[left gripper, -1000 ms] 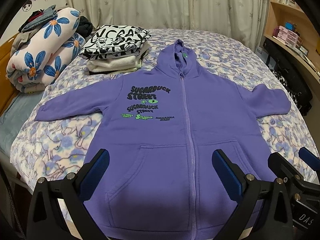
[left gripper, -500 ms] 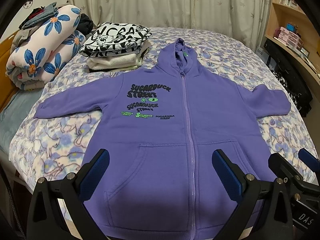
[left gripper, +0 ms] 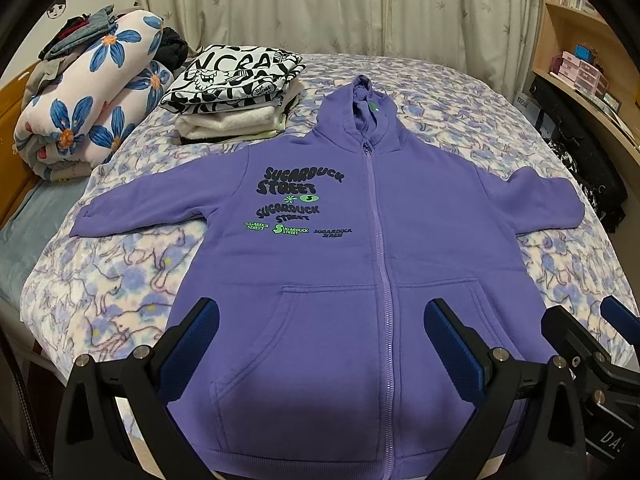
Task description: Fold large clothes
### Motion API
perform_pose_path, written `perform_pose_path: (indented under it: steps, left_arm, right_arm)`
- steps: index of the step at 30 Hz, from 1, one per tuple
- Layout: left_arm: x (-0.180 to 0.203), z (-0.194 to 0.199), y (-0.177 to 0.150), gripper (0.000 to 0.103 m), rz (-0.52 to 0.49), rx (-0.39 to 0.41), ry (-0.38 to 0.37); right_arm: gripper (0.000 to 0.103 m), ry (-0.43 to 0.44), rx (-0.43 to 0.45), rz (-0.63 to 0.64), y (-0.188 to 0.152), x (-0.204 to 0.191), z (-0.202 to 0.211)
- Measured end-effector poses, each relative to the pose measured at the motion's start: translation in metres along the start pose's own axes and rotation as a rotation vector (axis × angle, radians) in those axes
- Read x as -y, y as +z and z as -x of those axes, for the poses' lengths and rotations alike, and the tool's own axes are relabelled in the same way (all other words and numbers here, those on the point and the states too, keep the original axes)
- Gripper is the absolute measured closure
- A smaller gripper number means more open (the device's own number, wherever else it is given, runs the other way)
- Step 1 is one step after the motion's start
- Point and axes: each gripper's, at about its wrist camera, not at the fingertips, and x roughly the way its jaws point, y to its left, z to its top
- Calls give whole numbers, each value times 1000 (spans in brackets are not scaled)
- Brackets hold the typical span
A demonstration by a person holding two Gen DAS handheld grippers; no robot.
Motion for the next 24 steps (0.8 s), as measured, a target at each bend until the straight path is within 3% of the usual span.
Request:
perform_pose_path:
  steps: [24]
  left_arm:
    - [-1, -3, 5, 1, -13, -5, 9]
  right_arm:
    - [0, 5, 19, 5, 4, 2, 3]
